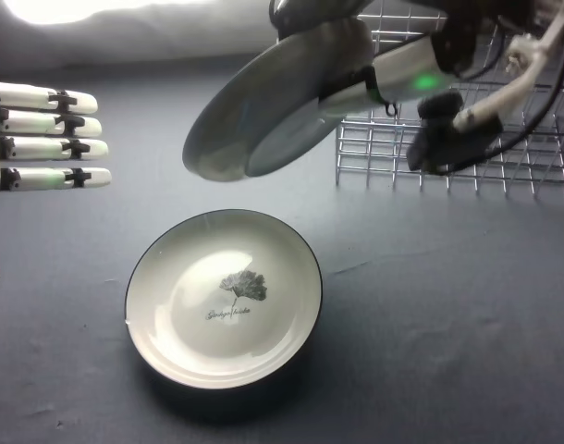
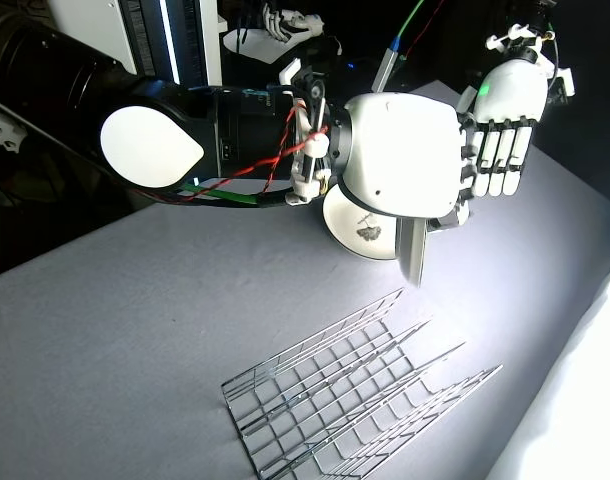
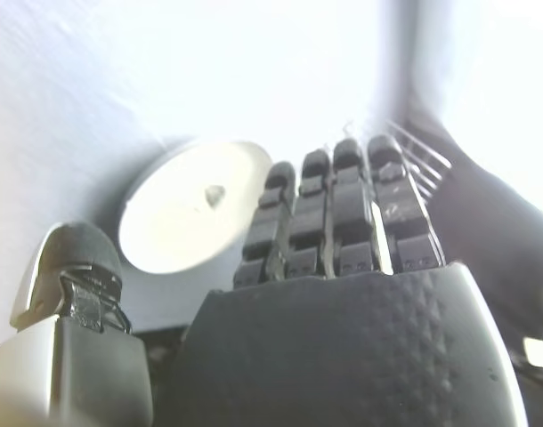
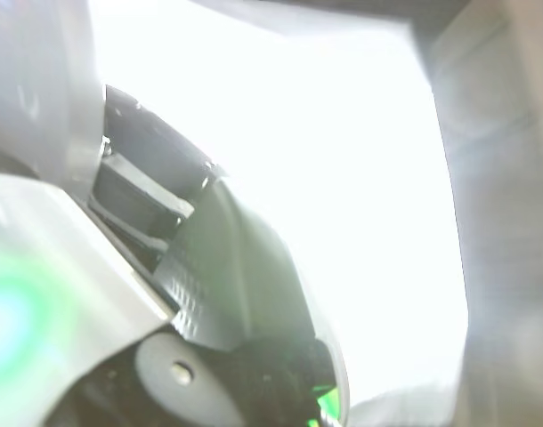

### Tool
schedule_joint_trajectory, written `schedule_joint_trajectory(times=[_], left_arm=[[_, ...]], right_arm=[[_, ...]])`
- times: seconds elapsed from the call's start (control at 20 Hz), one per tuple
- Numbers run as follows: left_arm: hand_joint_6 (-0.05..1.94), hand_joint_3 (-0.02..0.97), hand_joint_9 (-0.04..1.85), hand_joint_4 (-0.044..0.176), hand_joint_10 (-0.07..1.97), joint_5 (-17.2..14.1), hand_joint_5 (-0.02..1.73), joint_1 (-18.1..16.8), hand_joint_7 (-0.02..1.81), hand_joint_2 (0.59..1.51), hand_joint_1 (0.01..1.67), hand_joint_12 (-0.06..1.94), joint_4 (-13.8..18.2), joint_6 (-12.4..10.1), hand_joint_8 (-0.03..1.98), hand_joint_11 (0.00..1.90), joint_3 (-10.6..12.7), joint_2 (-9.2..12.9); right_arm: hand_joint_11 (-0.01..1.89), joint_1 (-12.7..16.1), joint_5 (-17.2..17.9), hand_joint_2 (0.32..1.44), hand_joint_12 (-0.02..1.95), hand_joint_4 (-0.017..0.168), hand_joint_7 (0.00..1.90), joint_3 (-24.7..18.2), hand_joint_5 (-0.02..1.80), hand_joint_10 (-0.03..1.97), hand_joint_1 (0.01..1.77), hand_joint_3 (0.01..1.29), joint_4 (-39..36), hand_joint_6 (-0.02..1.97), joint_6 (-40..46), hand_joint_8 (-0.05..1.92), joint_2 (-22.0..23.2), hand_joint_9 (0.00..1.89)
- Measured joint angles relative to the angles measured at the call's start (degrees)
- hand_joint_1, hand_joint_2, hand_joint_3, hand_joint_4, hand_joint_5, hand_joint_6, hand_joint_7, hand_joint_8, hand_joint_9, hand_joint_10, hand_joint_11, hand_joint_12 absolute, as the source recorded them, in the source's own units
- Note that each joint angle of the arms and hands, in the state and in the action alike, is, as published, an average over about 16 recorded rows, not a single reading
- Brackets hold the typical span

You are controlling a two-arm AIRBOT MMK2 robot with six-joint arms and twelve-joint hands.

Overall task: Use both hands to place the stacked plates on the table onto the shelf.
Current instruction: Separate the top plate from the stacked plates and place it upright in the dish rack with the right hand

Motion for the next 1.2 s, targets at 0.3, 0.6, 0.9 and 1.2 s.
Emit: schedule_joint_trajectory(times=[0.3, 0.6, 0.9, 1.2], left_arm=[[0.0, 0.007, 0.02, 0.002, 0.02, 0.89, 0.01, 0.36, 0.02, 1.133, 0.01, 0.0, 1.15, 1.19, 0.01, 0.02, 0.93, -0.49], [0.0, 0.008, 0.02, 0.002, 0.02, 1.26, 0.01, 0.54, 0.02, 1.132, 0.02, 0.0, 1.73, 1.33, 0.01, 0.02, 1.46, -0.76], [0.0, 0.009, 0.02, 0.002, 0.02, 0.68, 0.01, 0.56, 0.02, 1.132, 0.02, 0.0, 2.37, -2.42, 0.01, 0.02, 2.86, -1.51], [0.0, 0.011, 0.02, 0.002, 0.02, -2.5, 0.02, 0.38, 0.02, 1.134, 0.02, 0.0, 2.7, -10.22, 0.01, 0.02, 4.92, -2.72]], right_arm=[[0.87, 2.16, -4.79, 0.98, 0.87, -0.007, 1.05, -0.12, 0.95, 0.9, 1.37, 0.01, 10.2, 0.97, 0.08, 0.84, 0.0, 1.03], [0.87, 4.19, -8.24, 0.98, 0.87, -0.008, 1.06, 0.74, 0.95, 0.9, 1.37, 0.01, 17.27, 0.96, -0.01, 0.84, 0.06, 1.02], [0.87, 5.96, -10.97, 0.99, 0.87, -0.008, 1.06, 2.0, 0.95, 0.9, 1.38, 0.01, 21.5, 0.96, -0.24, 0.83, 0.84, 1.02], [0.87, 7.5, -13.49, 1.0, 0.87, -0.009, 1.06, 3.41, 0.95, 0.91, 1.38, 0.01, 24.26, 0.97, -0.49, 0.83, 2.27, 1.01]])
